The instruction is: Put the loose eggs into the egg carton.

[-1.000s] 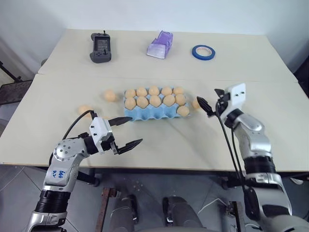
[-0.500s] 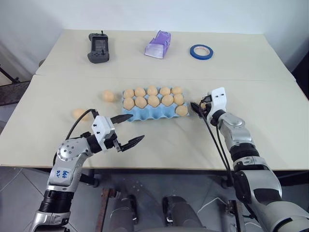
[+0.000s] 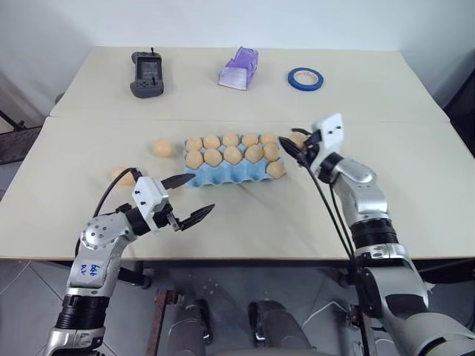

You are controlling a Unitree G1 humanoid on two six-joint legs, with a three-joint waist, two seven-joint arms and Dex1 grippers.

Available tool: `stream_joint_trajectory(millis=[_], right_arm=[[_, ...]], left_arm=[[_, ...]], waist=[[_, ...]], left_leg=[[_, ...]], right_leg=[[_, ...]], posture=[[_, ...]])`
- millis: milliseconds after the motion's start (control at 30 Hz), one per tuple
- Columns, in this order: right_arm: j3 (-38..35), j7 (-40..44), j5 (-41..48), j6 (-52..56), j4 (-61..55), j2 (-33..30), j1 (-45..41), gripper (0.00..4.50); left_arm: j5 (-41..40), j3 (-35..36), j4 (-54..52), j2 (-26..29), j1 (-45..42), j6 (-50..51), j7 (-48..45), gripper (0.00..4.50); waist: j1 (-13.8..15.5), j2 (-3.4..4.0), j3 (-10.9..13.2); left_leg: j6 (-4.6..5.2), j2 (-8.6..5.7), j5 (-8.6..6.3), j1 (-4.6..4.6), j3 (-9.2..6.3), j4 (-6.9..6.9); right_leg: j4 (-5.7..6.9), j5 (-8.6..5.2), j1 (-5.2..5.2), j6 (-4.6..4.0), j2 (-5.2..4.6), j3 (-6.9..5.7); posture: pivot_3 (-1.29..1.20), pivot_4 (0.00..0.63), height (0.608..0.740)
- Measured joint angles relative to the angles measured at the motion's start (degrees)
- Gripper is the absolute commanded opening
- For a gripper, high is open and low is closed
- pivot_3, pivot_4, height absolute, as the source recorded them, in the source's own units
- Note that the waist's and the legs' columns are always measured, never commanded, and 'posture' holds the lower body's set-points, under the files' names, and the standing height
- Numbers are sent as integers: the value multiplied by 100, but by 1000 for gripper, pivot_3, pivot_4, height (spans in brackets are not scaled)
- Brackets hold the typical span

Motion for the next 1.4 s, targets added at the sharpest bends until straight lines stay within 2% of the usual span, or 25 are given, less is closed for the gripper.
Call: stream_joint_trajectory(millis=[100,200,300,467,667,867,1000,1267,1367,1400], right_arm=[[445,27,-108,170,-149,350,8,2129],[746,45,-318,110,-144,429,42,2129],[890,144,-400,20,-135,456,178,2830],[844,297,-358,12,-178,363,234,4492],[515,430,-245,33,-295,-79,274,4492],[520,732,-39,279,-595,-96,429,4492],[697,948,68,763,-1093,-78,458,4492],[1088,871,-156,1154,-1019,56,458,4492],[1088,862,-180,1130,-979,67,443,3879],[1088,848,-207,1121,-941,71,418,3548]], left_arm=[[1,109,2,26,138,0,43,4500],[1,137,-12,29,184,0,106,4500],[0,254,-57,43,275,30,174,4500],[-4,294,-221,64,393,92,250,4500],[-22,400,-328,74,550,109,316,4500],[-24,400,-328,73,536,117,316,4500],[-30,399,-326,74,480,138,297,4500],[-67,269,-327,66,355,307,216,4500],[-69,256,-342,65,355,321,220,4500],[-72,252,-353,65,355,322,221,4500]], waist=[[10,0,0],[82,0,0],[87,-1,0],[66,0,0],[61,0,0],[57,0,0],[62,0,0],[63,0,0],[60,0,0],[58,0,0]], left_leg=[[-2,-4,0,-3,1,-4],[1,-14,-2,-7,0,-5],[5,-23,-6,-10,0,-11],[4,-20,-6,-10,-1,-20],[4,-20,-6,-10,-1,-23],[4,-19,-5,-10,-1,-24],[4,-18,-6,-10,-1,-24],[3,-19,-7,-11,-1,-30],[3,-19,-8,-11,-1,-31],[3,-19,-8,-11,-1,-30]], right_leg=[[-1,-1,-3,-2,-6,-2],[-9,-1,-3,-2,-20,-7],[-18,-1,-2,-2,-31,-8],[-20,-1,-5,-2,-28,-10],[-25,-2,-6,-4,-28,-9],[-25,-2,-6,-4,-26,-8],[-25,-2,-6,-5,-26,-9],[-32,-3,-6,-6,-28,-10],[-33,-3,-6,-6,-27,-9],[-33,-3,-6,-6,-27,-9]], posture=[[0,150,740],[0,150,740],[0,150,740],[0,150,740],[0,150,740],[0,150,740],[0,150,740],[0,150,740],[0,150,740],[0,150,740]])
